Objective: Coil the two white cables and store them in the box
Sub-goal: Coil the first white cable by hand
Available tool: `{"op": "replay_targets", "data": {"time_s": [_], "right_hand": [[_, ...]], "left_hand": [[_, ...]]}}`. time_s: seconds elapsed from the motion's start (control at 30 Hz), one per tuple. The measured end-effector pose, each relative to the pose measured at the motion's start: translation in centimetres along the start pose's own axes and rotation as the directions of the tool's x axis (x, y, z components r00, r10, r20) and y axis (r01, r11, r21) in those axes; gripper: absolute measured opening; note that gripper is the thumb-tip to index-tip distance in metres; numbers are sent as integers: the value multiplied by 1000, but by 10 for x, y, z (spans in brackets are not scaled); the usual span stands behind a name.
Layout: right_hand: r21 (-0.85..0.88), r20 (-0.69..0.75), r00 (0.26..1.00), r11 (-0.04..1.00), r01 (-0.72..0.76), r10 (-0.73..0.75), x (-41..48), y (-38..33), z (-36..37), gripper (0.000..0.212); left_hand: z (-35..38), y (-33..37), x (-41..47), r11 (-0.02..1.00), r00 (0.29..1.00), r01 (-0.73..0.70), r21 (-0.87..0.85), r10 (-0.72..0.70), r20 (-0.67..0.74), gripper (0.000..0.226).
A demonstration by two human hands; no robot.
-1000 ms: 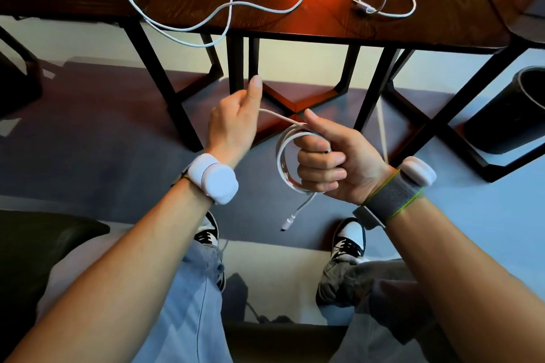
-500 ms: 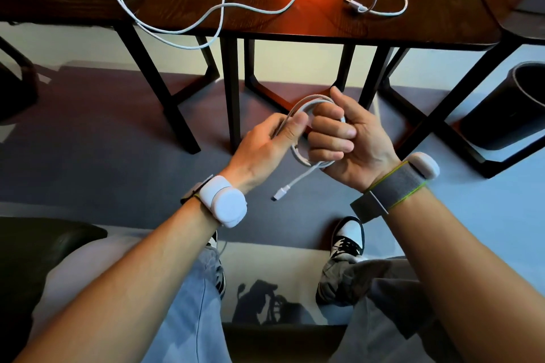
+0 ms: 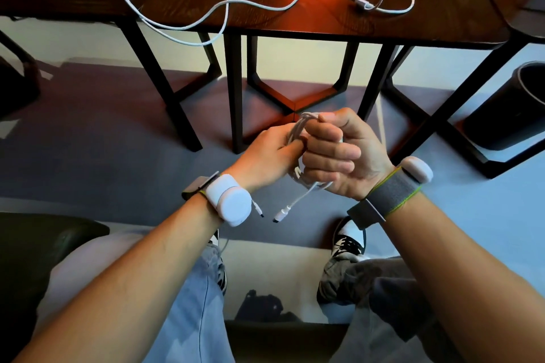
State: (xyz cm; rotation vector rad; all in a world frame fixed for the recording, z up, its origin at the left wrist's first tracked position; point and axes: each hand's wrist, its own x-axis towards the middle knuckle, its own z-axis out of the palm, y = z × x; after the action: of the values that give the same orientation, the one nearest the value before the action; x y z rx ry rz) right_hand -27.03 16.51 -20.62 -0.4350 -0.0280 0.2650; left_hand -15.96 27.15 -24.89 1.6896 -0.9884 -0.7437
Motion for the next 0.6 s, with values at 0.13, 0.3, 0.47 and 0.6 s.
{"op": "replay_targets", "data": {"time_s": [0.13,0.3,0.47,0.6], "right_hand": [[157,5,972,960,230,-234,-4,-12,1,32],[265,-268,834,796,545,-482,-10,-26,-7,36],[-77,-481,624,738,670,-616,-1,-26,-16,34],[-421,-482,467,663,619,-742,13,-21,-21,32]], "left_hand": [[4,4,2,885,965,261,-384,-246,89,79],[5,-13,2,977,983,186,101,-184,-27,47],[19,-14,-6,895,973,86,437,-170,156,41],[20,-15,-7,907,958,96,409,-195,209,44]]}}
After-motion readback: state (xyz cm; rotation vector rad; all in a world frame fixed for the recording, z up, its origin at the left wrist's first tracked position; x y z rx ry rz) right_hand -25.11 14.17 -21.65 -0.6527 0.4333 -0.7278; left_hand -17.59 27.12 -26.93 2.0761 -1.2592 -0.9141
